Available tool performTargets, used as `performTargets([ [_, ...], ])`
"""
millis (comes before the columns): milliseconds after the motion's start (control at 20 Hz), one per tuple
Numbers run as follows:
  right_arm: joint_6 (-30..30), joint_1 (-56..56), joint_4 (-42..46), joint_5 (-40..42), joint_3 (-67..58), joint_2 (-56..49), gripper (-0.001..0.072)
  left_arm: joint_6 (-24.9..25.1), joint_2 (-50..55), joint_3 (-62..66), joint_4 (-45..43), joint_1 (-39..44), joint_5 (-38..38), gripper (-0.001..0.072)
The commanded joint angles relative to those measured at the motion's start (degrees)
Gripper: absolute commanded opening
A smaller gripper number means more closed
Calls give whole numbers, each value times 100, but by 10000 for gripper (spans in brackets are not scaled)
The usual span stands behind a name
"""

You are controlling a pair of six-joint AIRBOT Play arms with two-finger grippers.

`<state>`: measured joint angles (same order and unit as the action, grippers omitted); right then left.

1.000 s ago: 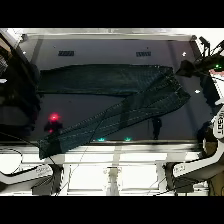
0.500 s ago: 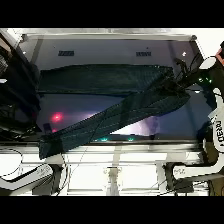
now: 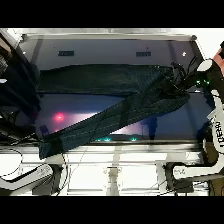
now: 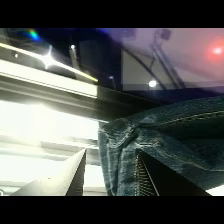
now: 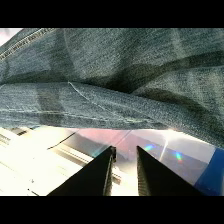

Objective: Fold the clothes and pants, and hang the long-sleeved shirts on hangers.

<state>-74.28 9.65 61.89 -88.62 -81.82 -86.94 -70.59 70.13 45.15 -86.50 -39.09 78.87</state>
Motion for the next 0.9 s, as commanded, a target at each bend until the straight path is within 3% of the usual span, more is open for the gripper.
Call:
performTargets([
  [0,2,-4,9,11,4,4,183,-103,-2,-7,-129,2,-22,338],
  [250,-2,-4,7,9,4,4,183,-103,160,-13,210,44,-74,336],
  [350,-7,-4,2,-13,4,17,183,-105,225,-42,214,55,-210,225],
  [650,-22,-4,0,-46,4,22,183,-103,225,-90,267,55,-511,224],
  [700,-22,-4,0,-46,4,22,183,-103,225,-90,264,55,-514,177],
  [750,-22,-4,0,-44,4,22,183,-101,225,-96,254,55,-514,83],
  [850,-22,-4,0,-33,4,22,183,-101,227,-177,254,55,-538,74],
])
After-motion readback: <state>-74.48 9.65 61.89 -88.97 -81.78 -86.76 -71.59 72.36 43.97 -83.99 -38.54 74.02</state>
